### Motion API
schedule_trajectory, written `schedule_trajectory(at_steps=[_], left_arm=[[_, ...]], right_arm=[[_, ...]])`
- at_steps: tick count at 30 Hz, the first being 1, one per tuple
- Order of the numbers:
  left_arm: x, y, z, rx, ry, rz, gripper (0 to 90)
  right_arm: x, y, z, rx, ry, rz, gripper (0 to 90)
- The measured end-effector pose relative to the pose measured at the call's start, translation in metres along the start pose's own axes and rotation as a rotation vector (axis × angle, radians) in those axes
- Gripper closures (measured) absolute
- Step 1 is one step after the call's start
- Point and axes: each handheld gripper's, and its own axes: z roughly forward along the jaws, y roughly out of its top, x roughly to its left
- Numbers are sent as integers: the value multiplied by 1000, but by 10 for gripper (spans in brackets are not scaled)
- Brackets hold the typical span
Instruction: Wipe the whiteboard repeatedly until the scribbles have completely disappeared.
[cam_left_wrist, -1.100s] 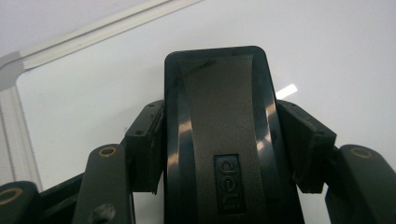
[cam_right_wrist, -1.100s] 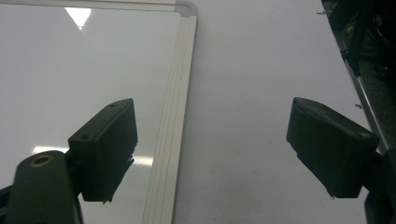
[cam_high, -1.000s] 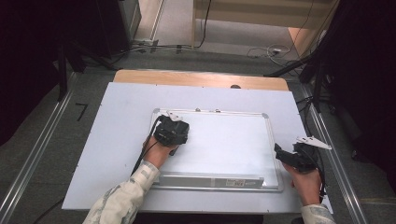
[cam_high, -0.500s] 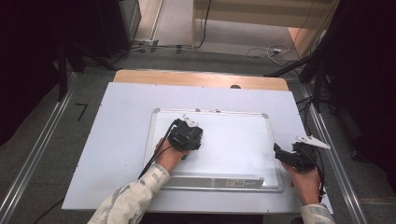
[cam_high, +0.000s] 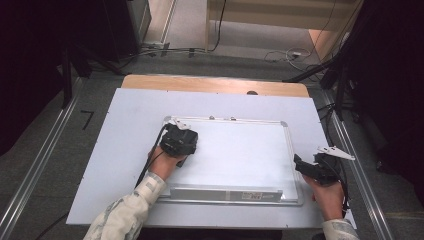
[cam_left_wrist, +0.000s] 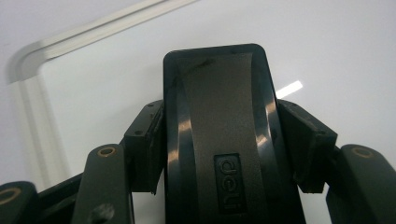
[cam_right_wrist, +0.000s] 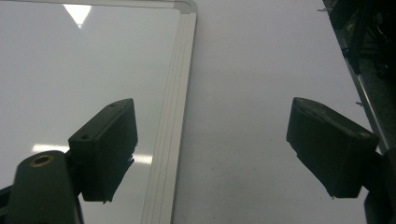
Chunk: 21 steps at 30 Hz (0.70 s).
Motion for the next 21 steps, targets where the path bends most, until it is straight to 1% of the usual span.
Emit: schedule_trajectory(at_steps=[2,4,10,14,21], left_arm=[[8,0,0,-5,14,-21,394],[14,0,1,-7,22,-37,394],[20,6,6,-10,55,-66,393],[15,12,10,-5,69,-52,395],[2,20,17,-5,57,-30,395]], right_arm=[[0,0,0,0,0,0,150],[0,0,0,1,-2,2,150],[0,0,1,1,-2,4,150],[1,1,2,4,0,-4,150],[4,2,3,5,6,-8,150]])
